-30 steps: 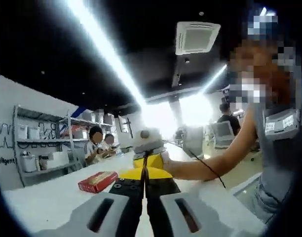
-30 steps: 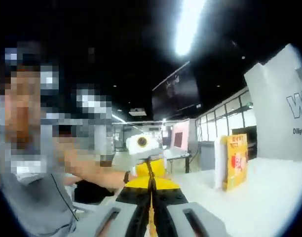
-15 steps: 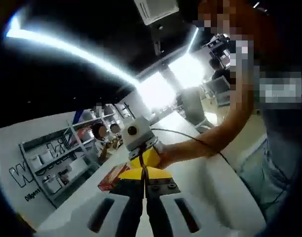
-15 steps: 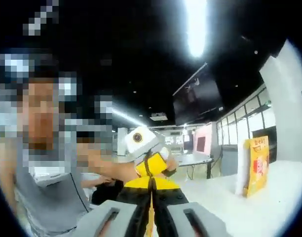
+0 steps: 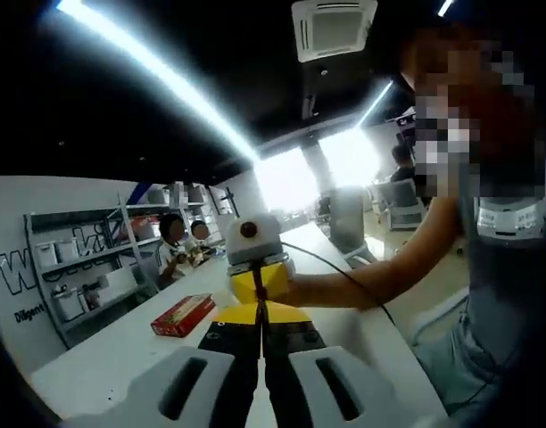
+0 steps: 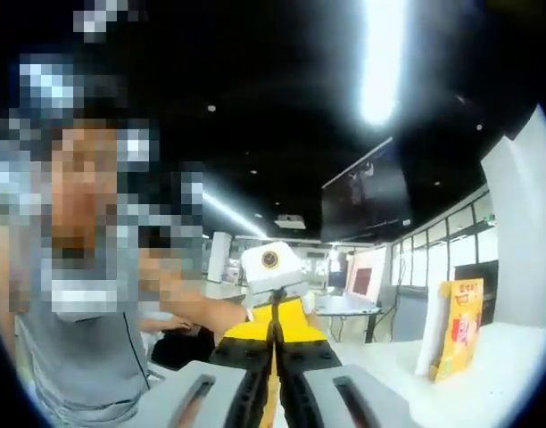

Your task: Tear open the coffee pouch, take out the coffee, and pour the coffee from the pouch into the cup

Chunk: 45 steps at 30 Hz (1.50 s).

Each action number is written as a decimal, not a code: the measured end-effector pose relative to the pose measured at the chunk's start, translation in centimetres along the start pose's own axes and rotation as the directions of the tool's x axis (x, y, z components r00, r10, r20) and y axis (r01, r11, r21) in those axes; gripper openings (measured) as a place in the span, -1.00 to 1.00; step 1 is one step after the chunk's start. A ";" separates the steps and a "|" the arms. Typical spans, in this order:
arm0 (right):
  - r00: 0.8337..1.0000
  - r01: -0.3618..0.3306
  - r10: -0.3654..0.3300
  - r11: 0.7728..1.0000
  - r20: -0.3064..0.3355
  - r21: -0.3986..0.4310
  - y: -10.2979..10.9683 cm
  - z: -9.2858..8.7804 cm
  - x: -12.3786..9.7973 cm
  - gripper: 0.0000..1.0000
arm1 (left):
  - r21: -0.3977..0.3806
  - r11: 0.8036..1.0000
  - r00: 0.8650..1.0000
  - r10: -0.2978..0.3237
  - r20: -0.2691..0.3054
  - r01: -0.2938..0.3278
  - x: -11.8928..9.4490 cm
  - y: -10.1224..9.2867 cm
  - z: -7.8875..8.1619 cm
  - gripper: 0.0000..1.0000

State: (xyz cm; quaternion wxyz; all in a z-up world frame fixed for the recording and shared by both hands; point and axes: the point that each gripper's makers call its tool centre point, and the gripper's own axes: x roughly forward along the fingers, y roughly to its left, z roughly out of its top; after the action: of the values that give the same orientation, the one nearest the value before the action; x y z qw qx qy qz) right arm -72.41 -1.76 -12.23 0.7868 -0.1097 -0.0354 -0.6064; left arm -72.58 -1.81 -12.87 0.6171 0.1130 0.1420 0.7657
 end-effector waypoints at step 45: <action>0.997 -0.073 0.081 0.953 -0.016 0.293 0.3 -0.4 0.4 -1.00 | 0.779 0.616 0.933 0.204 -0.296 0.112 0.0 -2.1 0.8 -0.97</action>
State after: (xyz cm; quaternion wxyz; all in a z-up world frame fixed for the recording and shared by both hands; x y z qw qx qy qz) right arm -72.02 -2.14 -12.55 0.8179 0.0146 -0.1093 -0.5647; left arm -70.37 -1.30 -12.87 0.4483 0.2345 0.5684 0.6489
